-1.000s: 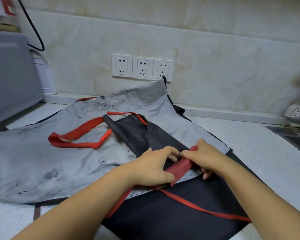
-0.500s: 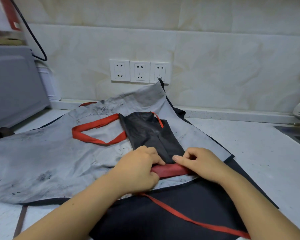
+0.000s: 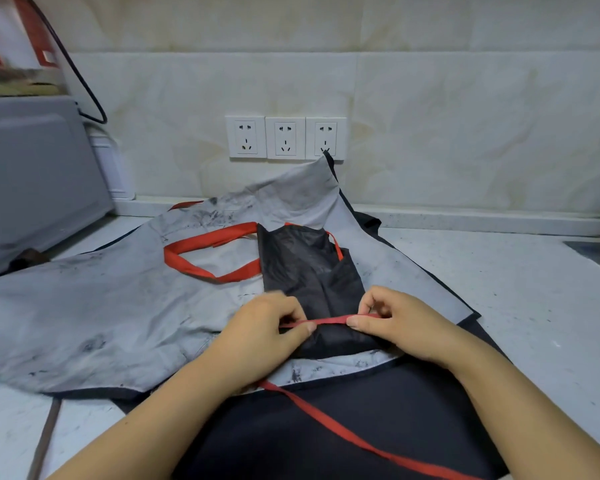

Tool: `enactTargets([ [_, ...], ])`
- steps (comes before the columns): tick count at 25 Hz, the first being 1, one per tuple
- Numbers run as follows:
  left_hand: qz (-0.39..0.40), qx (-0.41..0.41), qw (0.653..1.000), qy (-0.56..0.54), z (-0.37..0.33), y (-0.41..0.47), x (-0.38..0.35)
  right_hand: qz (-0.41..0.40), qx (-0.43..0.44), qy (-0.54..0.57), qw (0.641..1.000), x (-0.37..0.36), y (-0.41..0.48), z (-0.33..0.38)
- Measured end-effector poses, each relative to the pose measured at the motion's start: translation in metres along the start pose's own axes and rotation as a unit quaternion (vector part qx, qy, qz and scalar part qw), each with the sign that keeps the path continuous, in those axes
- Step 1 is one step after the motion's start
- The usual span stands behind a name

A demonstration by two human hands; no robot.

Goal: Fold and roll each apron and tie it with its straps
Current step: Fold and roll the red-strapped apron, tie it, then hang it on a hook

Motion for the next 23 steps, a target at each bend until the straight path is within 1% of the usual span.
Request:
enactTargets([
  [2, -0.026, -0.011, 0.999, 0.015, -0.002, 0.002, -0.001, -0.047, 0.019, -0.044, 0.998, -0.004, 0.004, 0.003],
  [3, -0.029, -0.010, 0.999, 0.018, -0.004, 0.003, -0.001, -0.056, 0.031, -0.045, 0.997, -0.005, 0.005, 0.004],
  [5, -0.034, -0.003, 0.999, 0.020, -0.004, 0.005, -0.003, -0.032, 0.045, -0.026, 0.998, -0.005, 0.002, 0.006],
  [7, -0.036, 0.010, 0.999, 0.012, -0.002, 0.006, -0.003, 0.025, 0.030, -0.006, 0.999, -0.005, -0.004, 0.005],
  [8, -0.035, 0.016, 0.999, 0.006, 0.001, 0.006, -0.003, 0.042, 0.027, -0.016, 0.999, -0.006, -0.005, 0.004],
  [9, -0.030, 0.013, 0.999, 0.000, 0.004, 0.006, -0.003, 0.039, 0.032, -0.029, 0.998, -0.005, -0.004, 0.004],
  [11, -0.008, -0.016, 1.000, -0.002, 0.007, 0.004, -0.005, 0.005, 0.034, -0.018, 0.999, -0.004, 0.001, 0.004],
  [13, 0.005, -0.031, 1.000, -0.004, 0.009, 0.003, -0.005, -0.020, 0.013, 0.014, 1.000, -0.006, 0.005, 0.004],
  [15, -0.026, -0.027, 0.999, -0.011, 0.011, 0.005, -0.005, -0.057, -0.007, 0.014, 0.998, -0.009, 0.008, 0.002],
  [17, -0.045, -0.016, 0.999, -0.010, 0.008, 0.007, -0.005, -0.093, 0.002, -0.026, 0.995, -0.010, 0.009, 0.000],
  [18, -0.043, -0.006, 0.999, -0.005, 0.008, 0.008, -0.005, -0.095, 0.009, -0.032, 0.995, -0.010, 0.009, -0.001],
  [20, -0.030, 0.016, 0.999, 0.005, 0.010, 0.010, -0.007, -0.066, 0.007, -0.011, 0.998, -0.008, 0.006, -0.001],
  [23, -0.019, 0.028, 0.999, 0.009, 0.012, 0.012, -0.009, -0.041, 0.009, -0.022, 0.999, -0.006, 0.006, -0.003],
])
Point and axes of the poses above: each hand's wrist, its own y-axis towards the middle knuckle, its own x-axis out of the back of the hand, z = x × y, the point moved 3 cm from there along y, towards the middle knuckle
